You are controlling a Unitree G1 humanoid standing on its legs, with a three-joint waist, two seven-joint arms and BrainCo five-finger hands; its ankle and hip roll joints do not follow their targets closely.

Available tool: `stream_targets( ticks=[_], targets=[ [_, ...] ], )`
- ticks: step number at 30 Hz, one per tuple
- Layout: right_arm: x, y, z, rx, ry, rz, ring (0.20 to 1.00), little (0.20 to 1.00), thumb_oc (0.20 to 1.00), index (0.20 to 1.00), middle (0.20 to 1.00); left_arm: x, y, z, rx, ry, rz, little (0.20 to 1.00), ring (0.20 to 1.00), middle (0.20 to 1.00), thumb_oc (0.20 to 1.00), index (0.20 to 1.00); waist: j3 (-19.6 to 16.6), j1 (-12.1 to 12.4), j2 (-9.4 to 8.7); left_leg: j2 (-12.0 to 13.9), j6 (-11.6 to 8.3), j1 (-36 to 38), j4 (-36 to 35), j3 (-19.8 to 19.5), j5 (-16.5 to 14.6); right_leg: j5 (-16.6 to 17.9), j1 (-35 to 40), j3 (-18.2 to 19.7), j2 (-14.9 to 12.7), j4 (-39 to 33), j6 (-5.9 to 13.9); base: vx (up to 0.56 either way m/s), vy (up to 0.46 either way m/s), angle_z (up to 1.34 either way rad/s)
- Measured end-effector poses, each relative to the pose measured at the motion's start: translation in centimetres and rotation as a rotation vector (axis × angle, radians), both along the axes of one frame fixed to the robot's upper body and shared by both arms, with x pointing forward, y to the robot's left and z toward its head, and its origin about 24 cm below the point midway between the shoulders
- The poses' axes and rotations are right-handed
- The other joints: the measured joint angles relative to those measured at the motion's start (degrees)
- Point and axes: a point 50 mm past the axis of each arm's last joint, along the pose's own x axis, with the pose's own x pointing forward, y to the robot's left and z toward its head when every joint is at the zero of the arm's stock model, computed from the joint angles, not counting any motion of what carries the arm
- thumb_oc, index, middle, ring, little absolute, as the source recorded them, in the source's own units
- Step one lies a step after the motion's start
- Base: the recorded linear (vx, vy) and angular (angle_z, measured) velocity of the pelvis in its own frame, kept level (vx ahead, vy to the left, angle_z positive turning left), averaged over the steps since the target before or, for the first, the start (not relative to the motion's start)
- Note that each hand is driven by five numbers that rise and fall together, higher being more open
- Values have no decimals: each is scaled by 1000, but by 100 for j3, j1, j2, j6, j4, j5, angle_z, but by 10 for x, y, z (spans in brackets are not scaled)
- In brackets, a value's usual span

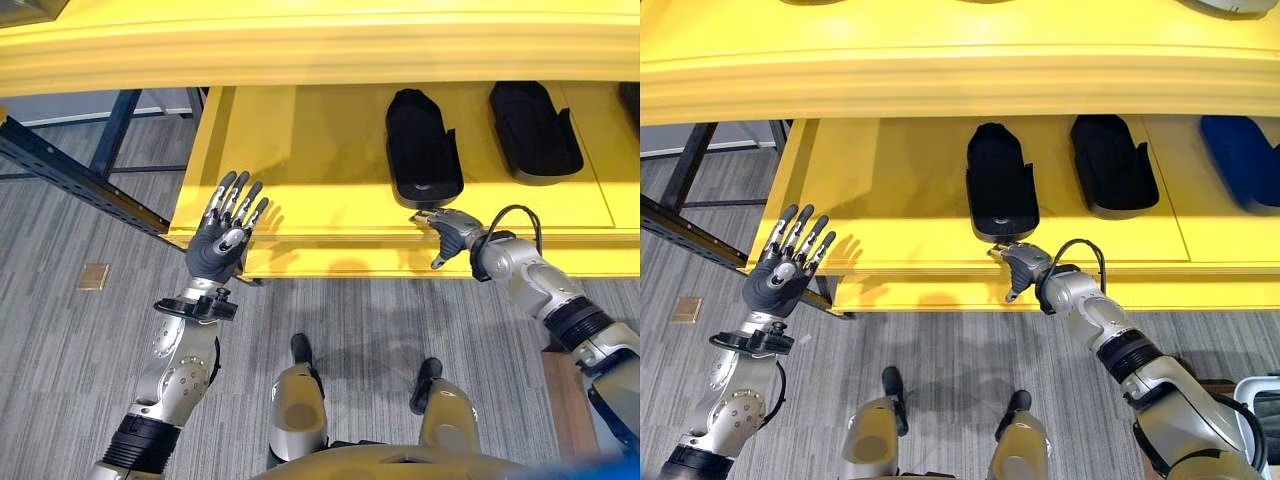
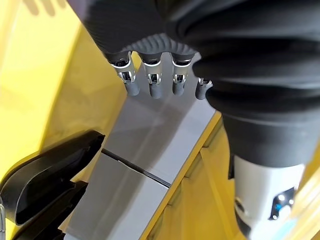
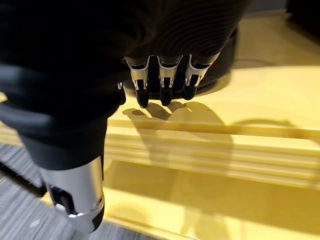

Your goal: Move parts from the plastic box to the shelf.

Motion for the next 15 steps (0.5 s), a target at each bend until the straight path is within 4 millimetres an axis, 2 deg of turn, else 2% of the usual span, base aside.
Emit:
stream_targets(
  ticks=[4, 15],
  targets=[
    [1, 4, 0, 18, -15, -24, 1000, 1000, 1000, 1000, 1000, 0, -2, -1, 0, 4, -7, 1000, 1000, 1000, 1000, 1000, -1, 11, 0, -3, 0, 3, 5, -10, 1, -4, 6, 0, -4, 15, 1, 46, 3, 1],
    [8, -7, -9, 16, -22, -105, 1000, 1000, 1000, 1000, 1000, 1, -4, -2, 3, 20, -20, 1000, 1000, 1000, 1000, 1000, -46, 218, -6, 7, -11, -4, 100, -92, -63, -123, 33, -60, -66, 126, -16, 46, -1, 3]
  ],
)
